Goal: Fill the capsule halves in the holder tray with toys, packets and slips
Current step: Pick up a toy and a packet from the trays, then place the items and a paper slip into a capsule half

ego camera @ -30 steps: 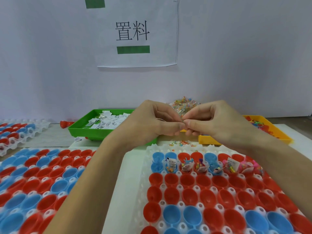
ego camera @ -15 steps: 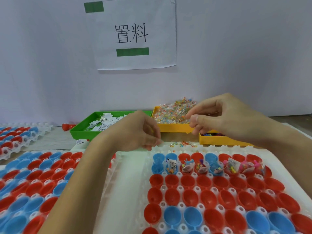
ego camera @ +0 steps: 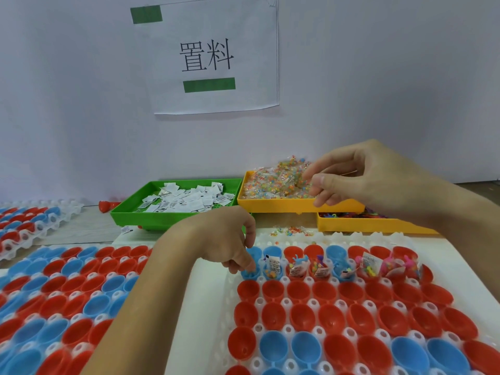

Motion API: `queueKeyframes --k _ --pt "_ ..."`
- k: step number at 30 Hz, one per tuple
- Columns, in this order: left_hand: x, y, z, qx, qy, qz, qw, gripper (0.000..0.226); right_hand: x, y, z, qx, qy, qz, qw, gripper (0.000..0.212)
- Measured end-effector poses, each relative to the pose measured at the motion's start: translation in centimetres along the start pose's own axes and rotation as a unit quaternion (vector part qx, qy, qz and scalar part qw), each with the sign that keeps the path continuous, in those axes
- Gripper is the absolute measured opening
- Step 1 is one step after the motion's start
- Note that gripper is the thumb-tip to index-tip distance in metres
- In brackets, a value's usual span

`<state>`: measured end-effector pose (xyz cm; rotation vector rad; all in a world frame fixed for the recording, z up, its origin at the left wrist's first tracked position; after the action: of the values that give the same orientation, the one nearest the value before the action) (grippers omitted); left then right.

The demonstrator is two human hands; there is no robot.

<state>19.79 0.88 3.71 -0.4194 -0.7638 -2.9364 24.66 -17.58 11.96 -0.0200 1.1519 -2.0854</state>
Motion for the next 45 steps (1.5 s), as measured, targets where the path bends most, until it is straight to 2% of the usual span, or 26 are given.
queueKeyframes --k 12,17,19,22,24,28,32,41,45 --pt "-0.1 -0.1 -0.1 0.026 -0.001 0.017 1.000 0.039 -0.2 0.3 0.1 0.018 -0.006 0.003 1.000 0.015" --pt "0.8 -0.4 1.5 0.013 0.031 0.016 0.999 0.042 -0.2 0.5 0.7 0.016 0.000 0.006 1.000 0.017" --pt "1.2 -0.6 3.5 0.004 0.133 0.008 0.991 0.036 -0.2 0.6 1.1 0.013 0.002 0.010 1.000 0.015" --pt "2.1 -2.1 7.3 0.040 0.367 0.003 0.929 0.017 -0.2 0.8 1.7 0.002 0.003 0.009 1.000 0.014" --pt "1.2 -3.9 8.6 0.047 0.412 0.033 0.909 0.008 -0.3 1.0 2.0 -0.003 0.004 0.007 1.000 0.015" --pt "-3.1 -7.1 9.4 0.006 0.369 0.107 0.923 0.012 -0.4 1.3 2.9 -0.005 0.006 0.013 1.000 0.016" --pt "-6.1 -8.3 8.7 -0.059 0.320 0.145 0.934 0.011 -0.2 1.5 4.1 -0.011 0.016 0.020 1.000 0.017" --pt "-7.8 -7.8 9.0 -0.079 0.308 0.134 0.939 0.009 0.0 1.9 5.9 -0.013 0.040 0.026 0.999 0.017" --pt "-7.4 -7.7 8.6 -0.076 0.305 0.142 0.939 0.019 0.2 1.6 5.9 -0.008 0.037 0.032 0.999 0.018"
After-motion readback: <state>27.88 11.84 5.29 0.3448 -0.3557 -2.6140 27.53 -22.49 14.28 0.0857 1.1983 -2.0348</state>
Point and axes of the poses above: each hand's wrist, its own x-axis away from the middle knuckle, its own z-axis out of the back of the hand, y = z × x, the point moved 8 cm from there along -x, towards the middle knuckle, and after that the axes turned 5 degrees about x, right-handed, at the moved point
